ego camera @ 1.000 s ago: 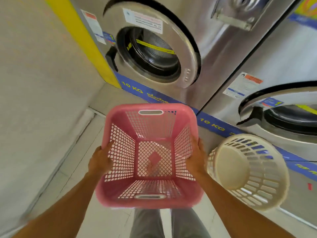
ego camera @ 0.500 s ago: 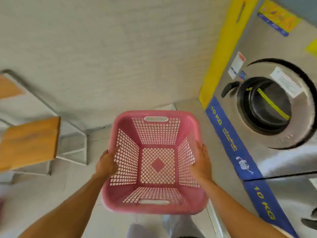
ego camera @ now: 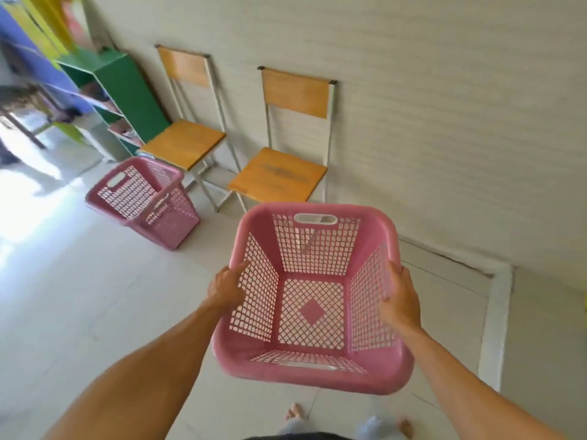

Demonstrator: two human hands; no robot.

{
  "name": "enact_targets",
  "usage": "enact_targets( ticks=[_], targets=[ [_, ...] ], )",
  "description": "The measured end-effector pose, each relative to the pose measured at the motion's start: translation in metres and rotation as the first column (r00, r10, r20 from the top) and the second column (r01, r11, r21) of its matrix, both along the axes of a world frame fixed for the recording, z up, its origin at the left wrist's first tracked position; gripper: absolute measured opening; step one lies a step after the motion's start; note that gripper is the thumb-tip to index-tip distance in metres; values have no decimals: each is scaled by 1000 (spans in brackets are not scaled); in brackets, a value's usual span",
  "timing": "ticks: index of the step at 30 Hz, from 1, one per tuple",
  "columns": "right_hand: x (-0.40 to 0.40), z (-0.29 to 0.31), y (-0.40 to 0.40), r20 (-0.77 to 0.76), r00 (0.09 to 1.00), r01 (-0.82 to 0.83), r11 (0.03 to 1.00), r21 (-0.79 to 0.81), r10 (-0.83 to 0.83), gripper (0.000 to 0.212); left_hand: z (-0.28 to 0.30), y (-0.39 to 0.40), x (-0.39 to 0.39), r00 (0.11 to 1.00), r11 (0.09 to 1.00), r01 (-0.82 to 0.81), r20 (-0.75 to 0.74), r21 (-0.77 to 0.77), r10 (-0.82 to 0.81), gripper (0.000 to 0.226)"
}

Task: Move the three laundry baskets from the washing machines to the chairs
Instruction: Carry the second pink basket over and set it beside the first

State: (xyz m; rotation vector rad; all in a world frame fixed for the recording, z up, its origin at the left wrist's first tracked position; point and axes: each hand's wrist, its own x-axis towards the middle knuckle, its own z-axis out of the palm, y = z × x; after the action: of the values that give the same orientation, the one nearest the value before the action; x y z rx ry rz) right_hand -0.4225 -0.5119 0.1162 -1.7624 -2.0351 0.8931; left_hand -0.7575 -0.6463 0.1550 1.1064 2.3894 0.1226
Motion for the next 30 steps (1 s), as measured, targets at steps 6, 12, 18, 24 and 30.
enact_targets(
  ticks=[6, 12, 18, 24, 30],
  targets=[
    [-127, 1, -18, -14, 981, -194, 981, -4, 194, 73, 10, -83, -91, 982, 982, -188, -32, 17, 188, 85],
    [-236, 1, -17, -7, 933, -361, 933, 8, 361, 76, 0, -138, -158, 931, 931, -361, -29, 45, 363, 85],
    [-339, -13, 7, -6, 879, -477, 878, 36, 477, 75, -15, -144, -229, 889, 890, -456, -42, 21, 456, 85],
    [-429, -27, 43, -44, 864, -504, 862, -52, 502, 82, -12, -115, -317, 875, 876, -482, -49, -14, 481, 86],
    [-503, -14, 73, -88, 864, -501, 863, -62, 495, 107, -9, -75, -397, 895, 898, -440, -69, 10, 440, 85]
  ],
)
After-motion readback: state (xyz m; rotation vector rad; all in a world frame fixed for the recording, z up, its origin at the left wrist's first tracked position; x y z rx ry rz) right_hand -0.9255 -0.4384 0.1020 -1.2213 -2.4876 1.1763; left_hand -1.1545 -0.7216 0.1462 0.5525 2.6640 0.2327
